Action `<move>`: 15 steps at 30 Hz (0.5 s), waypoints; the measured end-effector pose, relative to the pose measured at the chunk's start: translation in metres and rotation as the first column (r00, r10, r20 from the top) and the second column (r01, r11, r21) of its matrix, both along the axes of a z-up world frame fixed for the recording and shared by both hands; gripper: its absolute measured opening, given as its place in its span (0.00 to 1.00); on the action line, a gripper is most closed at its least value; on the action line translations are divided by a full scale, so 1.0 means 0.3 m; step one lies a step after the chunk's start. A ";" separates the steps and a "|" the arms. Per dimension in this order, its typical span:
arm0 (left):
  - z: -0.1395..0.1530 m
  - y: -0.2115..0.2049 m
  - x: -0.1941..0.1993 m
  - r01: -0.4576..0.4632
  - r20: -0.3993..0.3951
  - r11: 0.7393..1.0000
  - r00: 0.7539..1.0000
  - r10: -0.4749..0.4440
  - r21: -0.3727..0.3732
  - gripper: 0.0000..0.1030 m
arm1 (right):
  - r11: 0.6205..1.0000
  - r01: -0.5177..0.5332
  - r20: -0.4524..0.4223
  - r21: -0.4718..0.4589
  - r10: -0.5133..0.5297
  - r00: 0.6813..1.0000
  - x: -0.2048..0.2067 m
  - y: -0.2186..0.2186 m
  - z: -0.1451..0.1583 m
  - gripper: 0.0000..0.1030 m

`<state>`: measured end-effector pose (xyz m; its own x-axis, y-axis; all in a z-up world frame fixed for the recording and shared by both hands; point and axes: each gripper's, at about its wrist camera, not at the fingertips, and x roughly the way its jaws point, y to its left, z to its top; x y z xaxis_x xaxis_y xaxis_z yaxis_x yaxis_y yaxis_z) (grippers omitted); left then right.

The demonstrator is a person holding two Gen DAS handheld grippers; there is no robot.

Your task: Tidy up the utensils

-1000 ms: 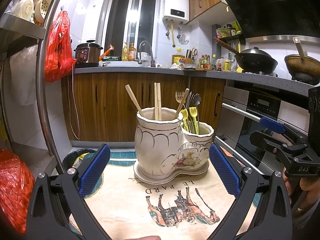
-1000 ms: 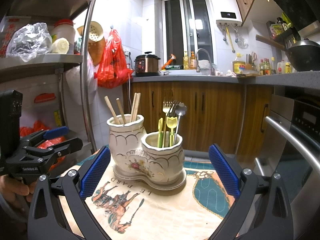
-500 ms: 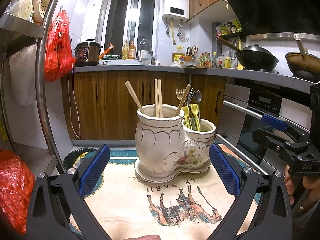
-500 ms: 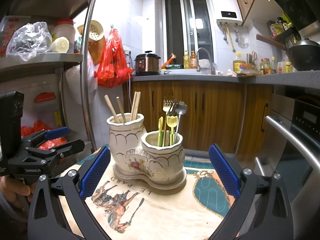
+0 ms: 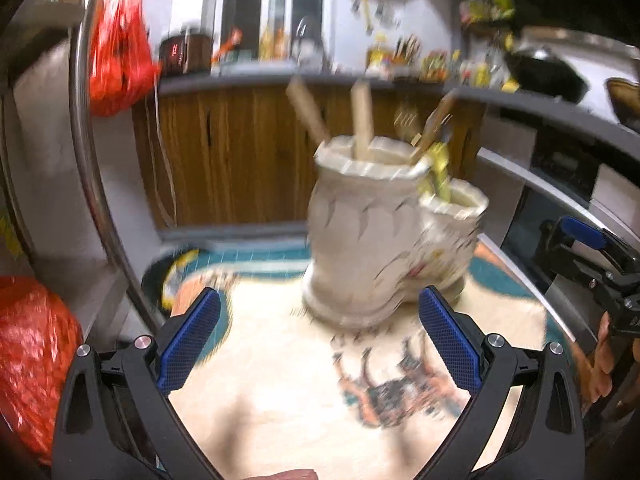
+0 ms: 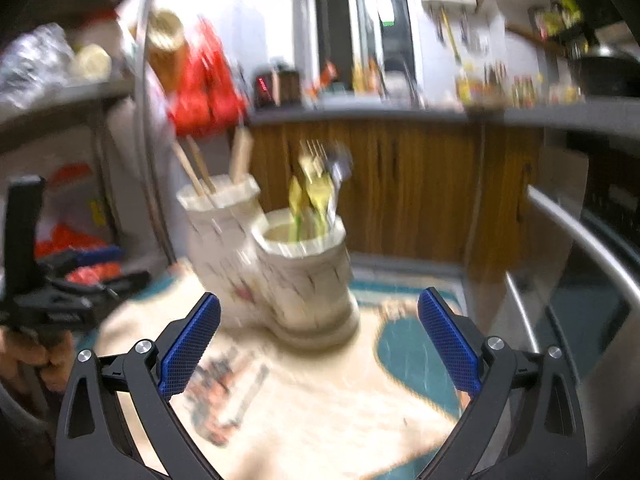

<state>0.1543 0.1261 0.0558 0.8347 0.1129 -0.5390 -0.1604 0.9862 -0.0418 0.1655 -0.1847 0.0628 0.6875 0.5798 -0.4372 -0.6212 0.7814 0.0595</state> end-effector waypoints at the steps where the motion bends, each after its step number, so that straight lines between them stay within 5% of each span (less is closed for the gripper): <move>1: -0.018 0.020 0.016 -0.023 -0.043 1.000 0.999 0.022 -0.012 0.95 | 1.000 0.012 -0.024 -0.027 -0.013 1.000 0.013 0.008 -0.015 0.95; 5: -0.041 0.052 0.025 -0.046 -0.071 0.999 0.996 0.045 -0.022 0.95 | 1.000 0.008 -0.019 -0.021 -0.008 1.000 0.009 0.001 -0.017 0.95; 15: 0.019 -0.015 -0.037 0.012 0.076 0.999 0.997 -0.016 0.052 0.95 | 0.996 -0.020 0.079 0.089 0.013 0.997 -0.040 -0.050 0.049 0.95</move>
